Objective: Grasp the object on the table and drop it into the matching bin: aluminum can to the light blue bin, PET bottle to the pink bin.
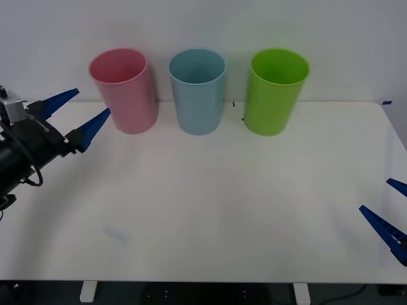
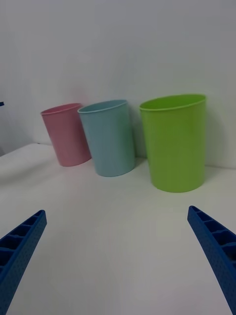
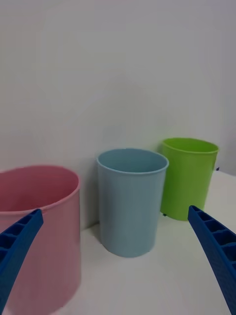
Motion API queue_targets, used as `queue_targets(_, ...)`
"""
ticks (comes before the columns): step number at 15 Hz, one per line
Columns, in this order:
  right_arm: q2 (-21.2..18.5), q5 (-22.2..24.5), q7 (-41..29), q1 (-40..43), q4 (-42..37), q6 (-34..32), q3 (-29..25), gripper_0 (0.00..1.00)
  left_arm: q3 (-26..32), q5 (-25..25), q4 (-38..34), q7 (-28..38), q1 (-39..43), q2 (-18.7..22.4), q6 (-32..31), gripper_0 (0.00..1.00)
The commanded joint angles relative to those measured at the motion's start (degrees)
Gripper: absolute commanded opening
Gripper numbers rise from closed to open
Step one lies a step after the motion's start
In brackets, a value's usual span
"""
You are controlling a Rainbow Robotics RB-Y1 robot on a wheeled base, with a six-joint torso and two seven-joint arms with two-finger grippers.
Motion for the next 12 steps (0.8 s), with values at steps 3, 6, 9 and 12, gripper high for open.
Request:
queue_targets(3,0.00,0.00,0.00,0.00,0.00,0.00,0.00,1.00,11.29,-3.46,0.01,0.10,6.19,-0.01,-12.78,1.00)
queue_targets(6,0.00,0.00,0.00,0.00,0.00,0.00,0.00,1.00,15.24,-4.52,-1.13,0.37,9.62,-0.01,-15.95,1.00)
queue_targets(9,0.00,0.00,0.00,0.00,0.00,0.00,0.00,1.00,17.70,-4.61,-3.06,0.89,13.84,-0.01,-16.91,1.00)
queue_targets(12,0.00,0.00,0.00,0.00,0.00,0.00,0.00,1.00,18.76,-4.52,-3.06,0.98,16.04,0.52,-17.62,1.00)
